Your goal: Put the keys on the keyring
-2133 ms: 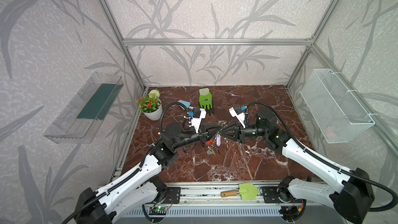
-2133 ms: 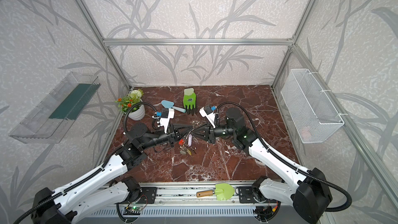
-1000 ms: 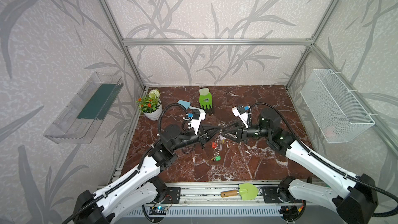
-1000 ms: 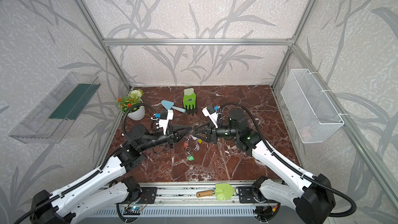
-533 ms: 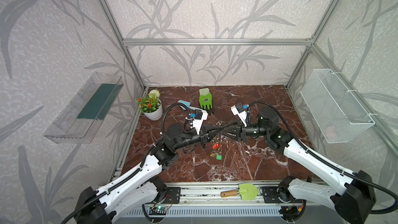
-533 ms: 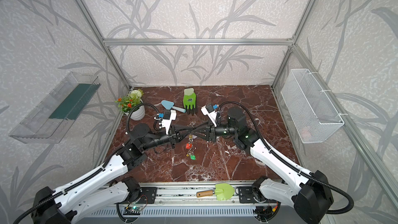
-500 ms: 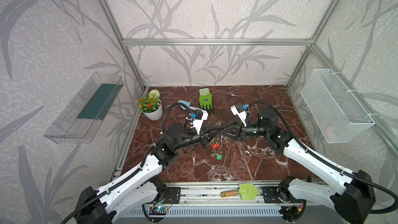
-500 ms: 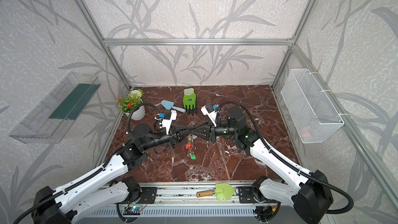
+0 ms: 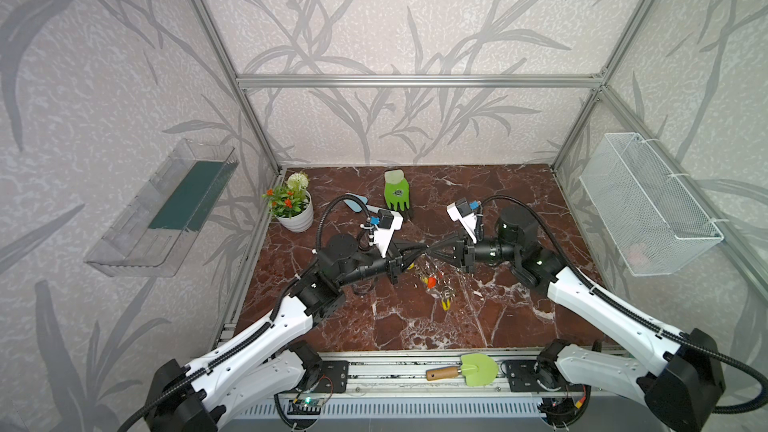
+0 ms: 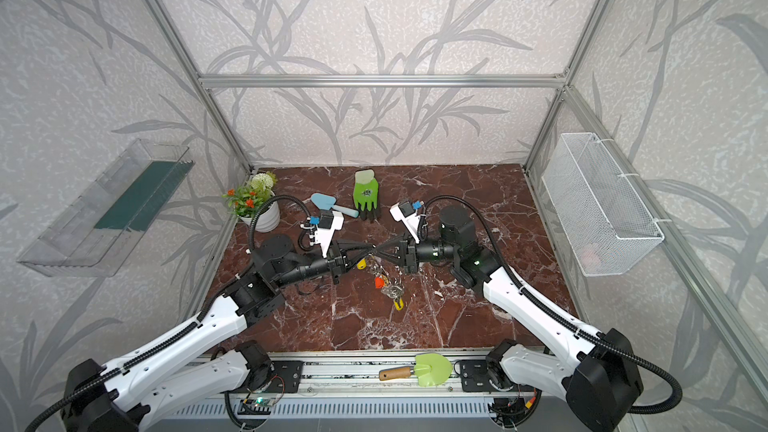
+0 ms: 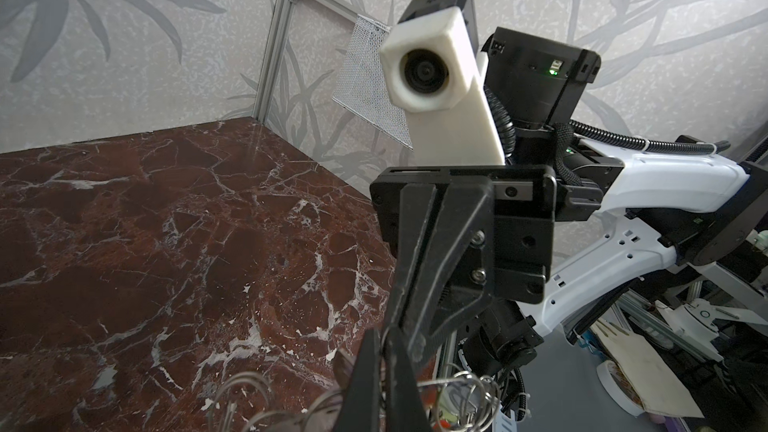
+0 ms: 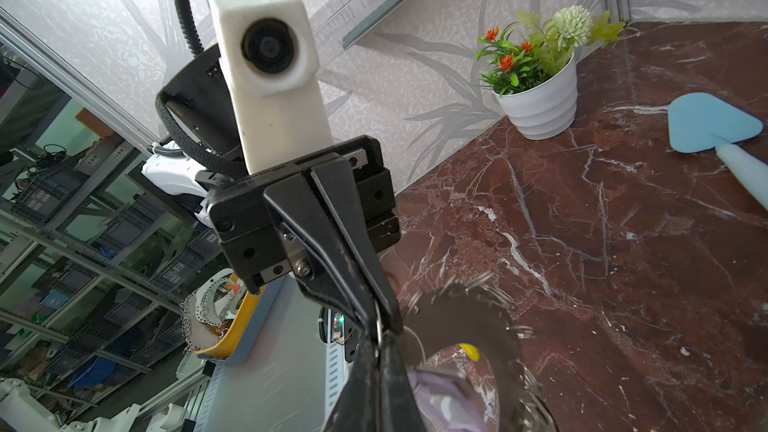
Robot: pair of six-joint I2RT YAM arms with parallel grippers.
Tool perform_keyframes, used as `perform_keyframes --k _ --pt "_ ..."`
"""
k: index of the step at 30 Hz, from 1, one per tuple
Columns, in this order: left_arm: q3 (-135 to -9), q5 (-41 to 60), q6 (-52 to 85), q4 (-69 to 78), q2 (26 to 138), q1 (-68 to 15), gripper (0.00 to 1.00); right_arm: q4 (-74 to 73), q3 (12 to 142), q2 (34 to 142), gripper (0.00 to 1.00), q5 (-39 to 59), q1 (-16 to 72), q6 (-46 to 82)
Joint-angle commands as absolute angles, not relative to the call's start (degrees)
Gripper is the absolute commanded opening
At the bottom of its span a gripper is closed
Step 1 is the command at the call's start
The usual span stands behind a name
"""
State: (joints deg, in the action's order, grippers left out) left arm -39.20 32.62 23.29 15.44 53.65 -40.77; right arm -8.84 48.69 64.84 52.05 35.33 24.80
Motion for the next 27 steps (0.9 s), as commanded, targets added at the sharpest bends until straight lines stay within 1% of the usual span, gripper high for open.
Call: perform_keyframes --k 1,5,9,14,20,23,27 --pt "-42.6 36.1 21.4 10.2 53.2 -41.5 0.00 -9.9 48.8 63.4 0.00 51.9 36.5 23.2" --pt "-44.8 38.0 20.2 5.8 53.3 -41.2 0.00 -9.6 48.9 63.2 0.00 52.0 36.6 22.9" --pt "-46.2 39.9 19.1 2.7 53.7 -40.9 0.05 -9.3 48.9 63.2 0.00 52.2 36.5 22.6" --pt "-47.8 43.1 18.1 -0.3 54.4 -40.3 0.05 -9.2 48.9 63.1 0.00 52.3 36.5 22.4" --pt "-50.1 46.0 15.1 -5.4 55.5 -39.3 0.10 -9.0 48.8 63.1 0.00 52.3 36.5 22.1" --pt "-51.3 48.8 14.3 -6.9 56.0 -38.5 0.14 -8.5 48.9 62.9 0.00 52.3 36.5 21.8" --pt "-52.9 51.2 13.0 -9.2 56.8 -38.0 0.14 -8.3 48.9 62.7 0.00 52.4 36.5 21.6"
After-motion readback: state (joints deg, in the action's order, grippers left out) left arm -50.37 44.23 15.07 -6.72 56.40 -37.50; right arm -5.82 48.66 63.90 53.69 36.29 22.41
